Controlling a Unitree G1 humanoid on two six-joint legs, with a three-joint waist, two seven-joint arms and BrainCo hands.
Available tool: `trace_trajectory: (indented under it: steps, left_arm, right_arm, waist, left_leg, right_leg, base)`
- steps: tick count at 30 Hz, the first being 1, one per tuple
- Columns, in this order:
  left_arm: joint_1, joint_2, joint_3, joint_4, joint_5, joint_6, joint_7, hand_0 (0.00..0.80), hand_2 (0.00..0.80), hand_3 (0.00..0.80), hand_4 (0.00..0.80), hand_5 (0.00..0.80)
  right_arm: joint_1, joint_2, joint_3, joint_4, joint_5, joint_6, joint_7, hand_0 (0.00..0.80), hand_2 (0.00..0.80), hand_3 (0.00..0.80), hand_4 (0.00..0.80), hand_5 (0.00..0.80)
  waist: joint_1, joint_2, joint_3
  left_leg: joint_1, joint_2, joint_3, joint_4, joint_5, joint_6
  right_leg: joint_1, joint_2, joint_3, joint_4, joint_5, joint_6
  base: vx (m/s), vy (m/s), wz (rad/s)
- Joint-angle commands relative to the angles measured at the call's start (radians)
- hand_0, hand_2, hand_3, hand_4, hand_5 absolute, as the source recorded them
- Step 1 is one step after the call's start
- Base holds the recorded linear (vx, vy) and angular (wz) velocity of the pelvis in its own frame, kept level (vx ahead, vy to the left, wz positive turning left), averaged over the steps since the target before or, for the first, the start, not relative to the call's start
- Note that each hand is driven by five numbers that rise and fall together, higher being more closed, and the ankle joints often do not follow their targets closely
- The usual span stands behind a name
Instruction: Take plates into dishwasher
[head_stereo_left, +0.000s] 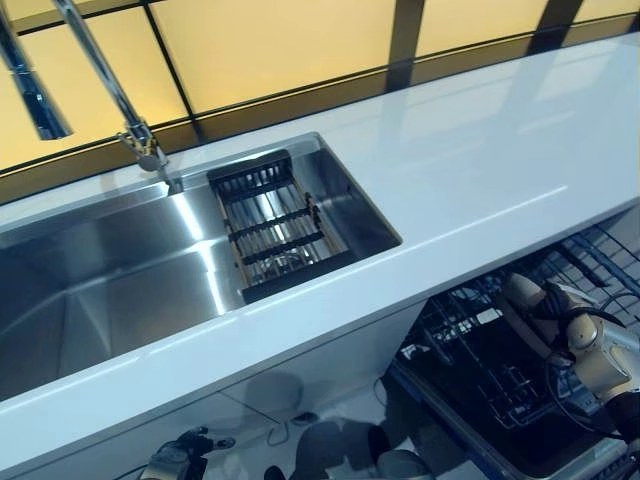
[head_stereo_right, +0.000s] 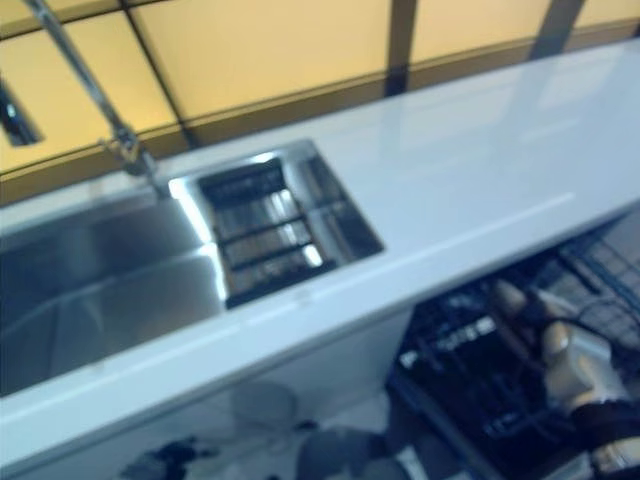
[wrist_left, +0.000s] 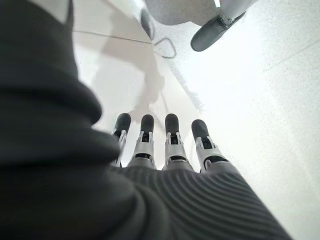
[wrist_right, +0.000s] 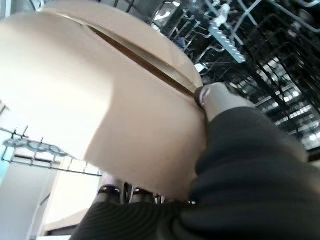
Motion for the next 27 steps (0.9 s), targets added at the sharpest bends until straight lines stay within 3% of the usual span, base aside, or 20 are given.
trace_trajectory:
  steps: [1, 12, 24, 25, 26, 27]
  left_arm:
    - [-0.066, 0.062, -0.051, 0.005, 0.028, 0.003, 0.023, 0.0, 0.0, 0.0, 0.0, 0.0]
    - [-0.084, 0.052, -0.069, 0.029, 0.043, 0.006, 0.029, 0.0, 0.0, 0.0, 0.0, 0.0]
    - [-0.083, 0.051, -0.066, 0.028, 0.065, -0.003, 0.025, 0.0, 0.0, 0.0, 0.0, 0.0]
    - [-0.084, 0.052, -0.065, 0.03, 0.065, -0.004, 0.024, 0.0, 0.0, 0.0, 0.0, 0.0]
    - [-0.083, 0.051, -0.065, 0.031, 0.064, -0.006, 0.027, 0.0, 0.0, 0.0, 0.0, 0.0]
    - [-0.082, 0.05, -0.064, 0.029, 0.065, -0.004, 0.028, 0.0, 0.0, 0.0, 0.0, 0.0]
  right_arm:
    - [-0.129, 0.051, 0.067, 0.091, -0.044, 0.017, -0.053, 0.8, 0.8, 0.8, 0.8, 0.8]
    - [-0.212, 0.077, 0.144, 0.246, -0.057, 0.072, -0.037, 0.8, 0.8, 0.8, 0.8, 0.8]
    - [-0.184, 0.062, 0.116, 0.284, -0.078, 0.089, 0.008, 0.8, 0.8, 0.8, 0.8, 0.8]
    - [-0.18, 0.058, 0.11, 0.285, -0.084, 0.086, -0.002, 0.144, 0.144, 0.144, 0.144, 0.144]
    - [-0.173, 0.054, 0.105, 0.28, -0.083, 0.09, 0.0, 0.0, 0.0, 0.0, 0.0, 0.0]
    - [-0.166, 0.052, 0.098, 0.276, -0.08, 0.095, -0.001, 0.0, 0.0, 0.0, 0.0, 0.0]
  waist:
    - [0.051, -0.066, -0.017]
    - [0.083, -0.068, -0.032]
    - [0.079, -0.074, -0.028]
    - [0.077, -0.076, -0.028]
    - [0.075, -0.076, -0.029]
    - [0.074, -0.077, -0.029]
  left_leg:
    - [0.043, 0.001, -0.032, 0.003, -0.05, 0.019]
    - [0.042, 0.007, -0.05, 0.003, -0.048, 0.014]
    - [0.04, 0.009, -0.052, 0.003, -0.047, 0.014]
    - [0.041, 0.01, -0.05, 0.003, -0.048, 0.014]
    - [0.042, 0.01, -0.049, 0.003, -0.048, 0.014]
    - [0.043, 0.01, -0.048, 0.003, -0.048, 0.014]
  right_leg:
    - [0.0, -0.067, -0.05, 0.003, -0.004, 0.08]
    - [0.011, -0.07, -0.068, 0.003, -0.011, 0.077]
    - [0.007, -0.07, -0.061, 0.003, -0.008, 0.078]
    - [0.007, -0.07, -0.06, 0.003, -0.008, 0.079]
    - [0.007, -0.069, -0.058, 0.003, -0.008, 0.079]
    - [0.008, -0.068, -0.058, 0.003, -0.008, 0.079]
  base:
    - [0.0, 0.0, 0.0]
    - [0.006, -0.011, 0.07]
    - [0.0, 0.0, 0.0]
    - [0.0, 0.0, 0.0]
    - [0.0, 0.0, 0.0]
    - [0.0, 0.0, 0.0]
